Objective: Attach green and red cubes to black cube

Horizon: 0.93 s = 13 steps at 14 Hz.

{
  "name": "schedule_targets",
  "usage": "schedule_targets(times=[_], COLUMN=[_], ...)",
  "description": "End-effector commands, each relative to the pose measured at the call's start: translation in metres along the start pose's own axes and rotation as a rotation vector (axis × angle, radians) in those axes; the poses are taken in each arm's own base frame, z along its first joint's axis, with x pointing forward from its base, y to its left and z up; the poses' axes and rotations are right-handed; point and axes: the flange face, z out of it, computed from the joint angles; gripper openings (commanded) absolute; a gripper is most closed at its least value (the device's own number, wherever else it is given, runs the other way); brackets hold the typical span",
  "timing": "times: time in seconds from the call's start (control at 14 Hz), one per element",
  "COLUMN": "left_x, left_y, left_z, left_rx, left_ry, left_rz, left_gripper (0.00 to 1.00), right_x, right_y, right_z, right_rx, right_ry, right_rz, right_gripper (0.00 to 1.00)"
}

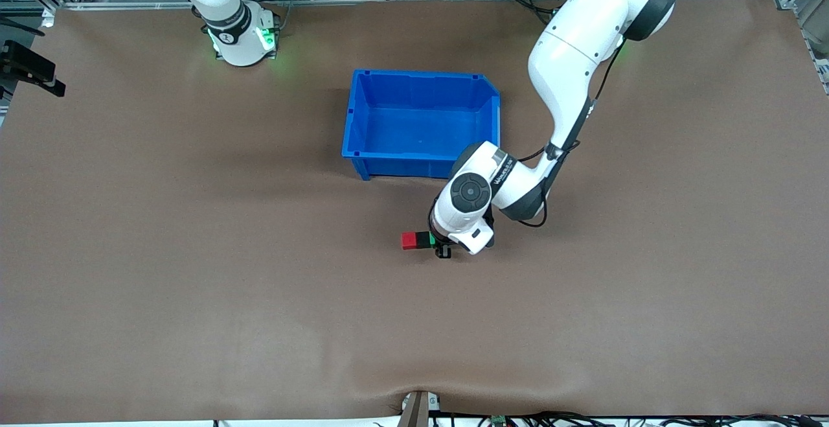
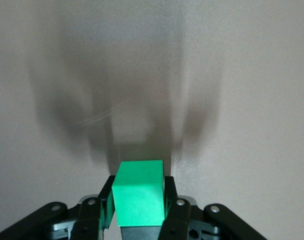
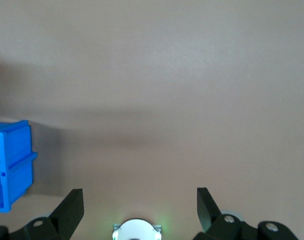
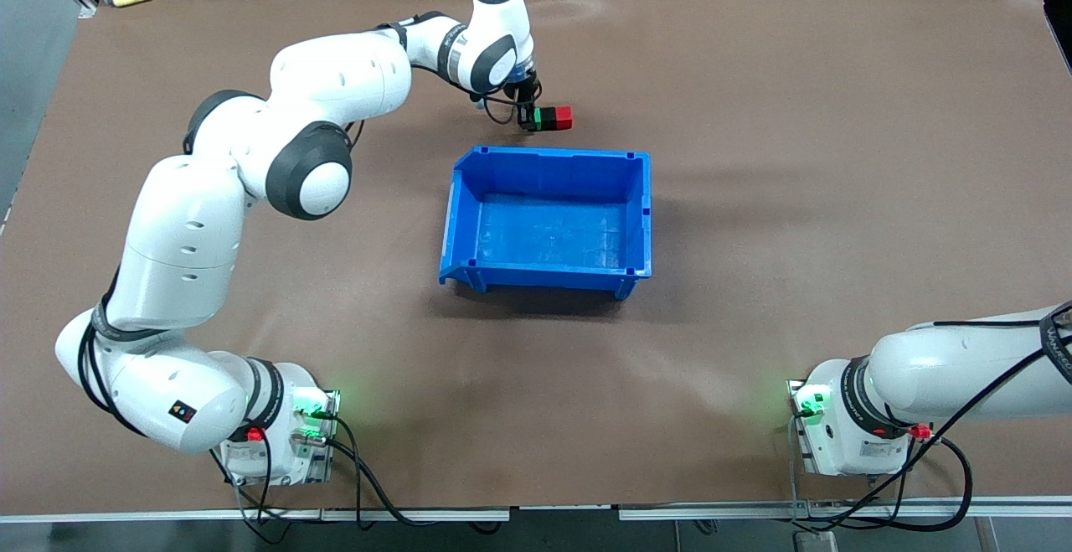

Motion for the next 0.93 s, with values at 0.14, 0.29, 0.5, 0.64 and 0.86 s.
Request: schedule_targets(times=[0.14,0.29,0.5,0.64,0.86], left_x=[-0.002,0.010,0.033,0.064,0.115], left_y=[0.002,0.006,0.001,0.005,0.006], left_z=[-0.076,-0.129,-0.196,-0.243,-0.303], left_rx=[0.014,0.020,0.046,0.065,0.106], left_ry=[0.010,0.023,0.056,0.070,0.081], left_rz=[0.107,0.194,0.415,0.489,0.613], left_gripper=[1.00,1.00,1.00,1.00,1.00], right_x=[0.005,-0.003,-0.008,-0.002,0.004], right_y=[0.000,-0.003,-0.005,0.001,-0.001], right_z=[-0.013,-0.009,-0.006,0.001,-0.002], right_rx=[-0.026,-0.031,-0.033,-0.030,-0.031], right_ry=[0.004,0.033,0.052,0.018,0.002], right_rz=[-0.009,-0.015,-0.019,-0.008,-0.011], right_gripper=[1.00,1.00,1.00,1.00,1.00])
